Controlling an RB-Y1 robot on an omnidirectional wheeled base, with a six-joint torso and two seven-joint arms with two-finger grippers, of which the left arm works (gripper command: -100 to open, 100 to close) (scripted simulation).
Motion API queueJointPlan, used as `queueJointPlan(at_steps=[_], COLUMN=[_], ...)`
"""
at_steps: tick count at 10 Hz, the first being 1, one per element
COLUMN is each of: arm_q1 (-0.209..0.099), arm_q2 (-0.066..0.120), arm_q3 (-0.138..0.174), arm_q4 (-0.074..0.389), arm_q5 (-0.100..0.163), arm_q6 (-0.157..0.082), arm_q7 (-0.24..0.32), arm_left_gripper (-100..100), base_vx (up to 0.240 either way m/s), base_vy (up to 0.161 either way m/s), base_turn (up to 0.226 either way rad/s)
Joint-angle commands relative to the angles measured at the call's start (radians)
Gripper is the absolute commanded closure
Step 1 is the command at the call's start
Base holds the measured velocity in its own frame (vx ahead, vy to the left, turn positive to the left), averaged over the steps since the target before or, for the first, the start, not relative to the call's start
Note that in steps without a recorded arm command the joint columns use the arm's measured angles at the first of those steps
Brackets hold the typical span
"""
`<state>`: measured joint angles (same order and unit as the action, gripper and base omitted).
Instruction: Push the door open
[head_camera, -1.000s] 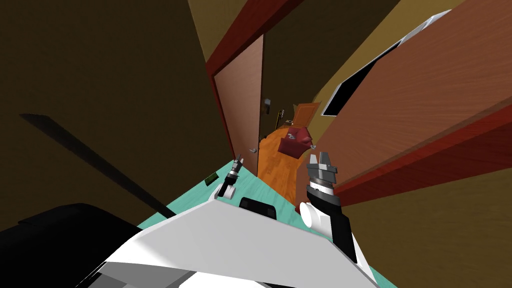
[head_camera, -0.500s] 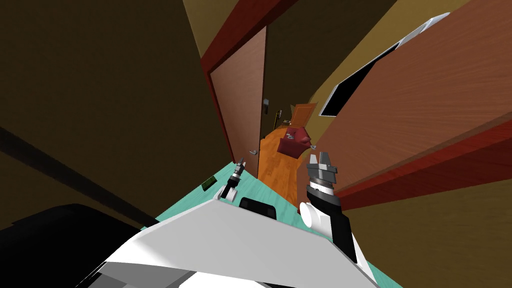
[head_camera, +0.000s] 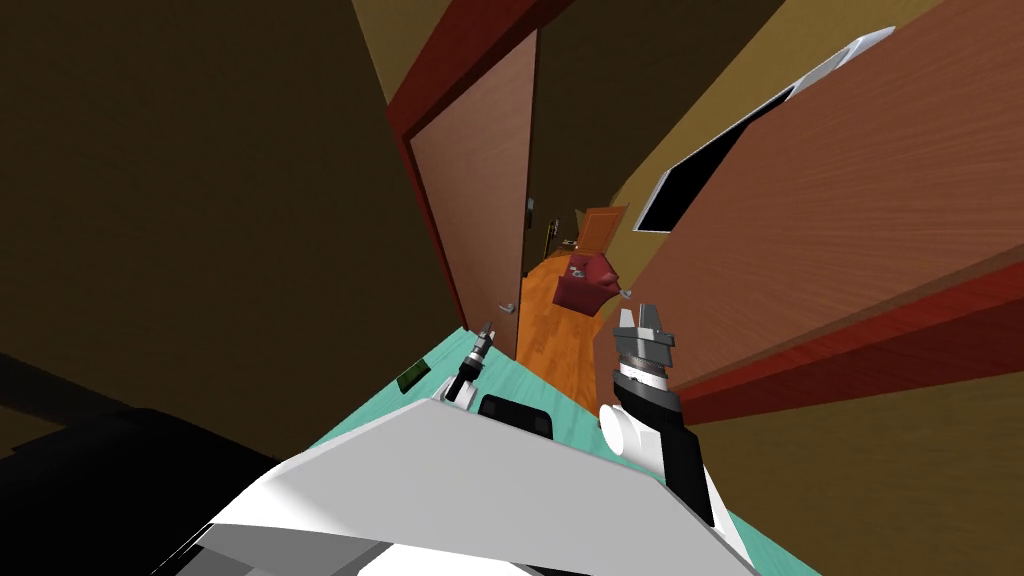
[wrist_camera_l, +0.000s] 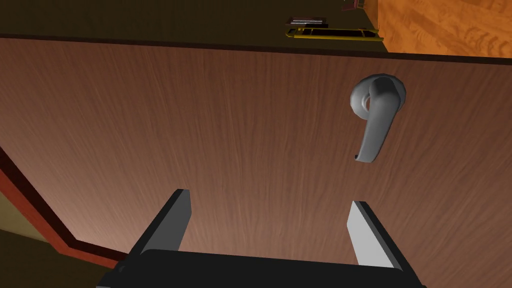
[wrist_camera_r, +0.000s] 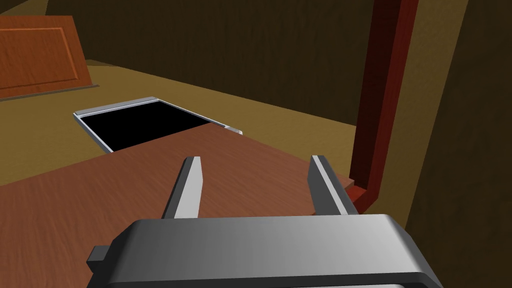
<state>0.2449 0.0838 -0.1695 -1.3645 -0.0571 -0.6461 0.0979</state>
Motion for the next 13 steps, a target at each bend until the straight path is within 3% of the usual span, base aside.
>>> queueJointPlan(at_steps=[1, 4, 5, 13], arm_q1=[-0.018, -0.036, -0.036, -0.075], arm_q2=[0.003, 0.001, 0.001, -0.006], arm_q3=[-0.008, -0.026, -0.026, -0.066], arm_q4=[0.049, 0.124, 0.124, 0.284], arm_q5=[0.001, 0.000, 0.000, -0.003], arm_q6=[-0.011, -0.028, -0.028, -0.067], arm_q7=[0.000, -0.003, -0.003, -0.012], arm_left_gripper=[-100, -100, -100, -100], base_vx=[0.065, 0.085, 0.056, 0.068], base_vy=[0.098, 0.090, 0.059, 0.073], base_turn=[-0.063, -0.072, -0.021, -0.053])
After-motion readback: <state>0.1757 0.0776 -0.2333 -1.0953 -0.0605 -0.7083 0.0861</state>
